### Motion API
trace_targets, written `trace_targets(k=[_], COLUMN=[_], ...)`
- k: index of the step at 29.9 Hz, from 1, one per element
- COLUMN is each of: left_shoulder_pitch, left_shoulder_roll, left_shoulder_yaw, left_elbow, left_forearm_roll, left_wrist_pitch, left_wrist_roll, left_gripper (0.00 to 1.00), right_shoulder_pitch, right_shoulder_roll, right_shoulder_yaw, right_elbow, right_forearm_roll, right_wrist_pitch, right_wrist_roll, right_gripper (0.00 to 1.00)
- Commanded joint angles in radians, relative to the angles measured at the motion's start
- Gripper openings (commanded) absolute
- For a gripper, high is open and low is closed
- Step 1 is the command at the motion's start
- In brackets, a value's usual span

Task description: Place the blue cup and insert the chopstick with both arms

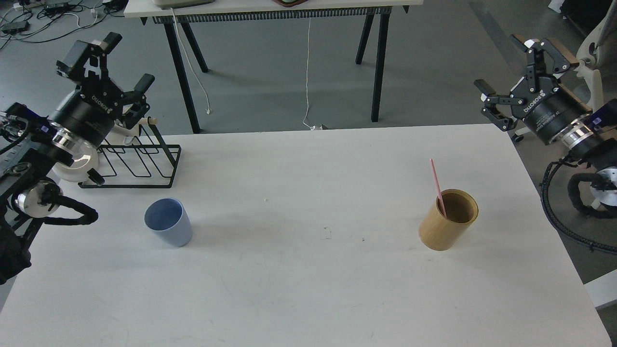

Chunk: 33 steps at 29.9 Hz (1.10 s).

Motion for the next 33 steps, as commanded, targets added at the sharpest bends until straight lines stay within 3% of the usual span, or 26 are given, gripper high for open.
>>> trace_targets(k=[1, 6, 11, 20, 27, 33], left_shoulder_pitch=[0.000, 0.000, -0.015, -0.012, -0.032, -0.102], left_shoulder_roll=[0.000, 0.006, 0.000, 0.035, 0.204, 0.317], left_shoulder_yaw=[-0.001, -0.001, -0.005, -0.040, -0.032, 0.005], left_elbow=[0.000, 0.002, 0.092, 0.075, -0.152, -0.265], left_forearm_roll=[-0.001, -0.001, -0.001, -0.078, 0.100, 0.290], left_wrist_pitch=[0.000, 0.000, 0.000, 0.000, 0.000, 0.000], left_wrist_roll=[0.000, 0.000, 0.000, 0.000, 0.000, 0.000], left_gripper=[1.00, 1.00, 1.00, 1.00, 1.00, 1.00], right_shoulder_pitch=[-0.002, -0.005, -0.011, -0.040, -0.046, -0.064], right_shoulder_roll=[0.000, -0.006, -0.012, -0.018, -0.058, -0.072], right_shoulder_yaw=[-0.001, -0.003, -0.003, 0.000, 0.002, 0.007], right_elbow=[0.001, 0.003, 0.001, 0.001, -0.019, -0.043], right_forearm_roll=[0.000, -0.002, -0.002, -0.002, -0.002, 0.002], right_wrist_pitch=[0.000, 0.000, 0.000, 0.000, 0.000, 0.000], right_wrist_roll=[0.000, 0.000, 0.000, 0.000, 0.000, 0.000], right_gripper=[0.97, 0.97, 0.97, 0.97, 0.97, 0.97])
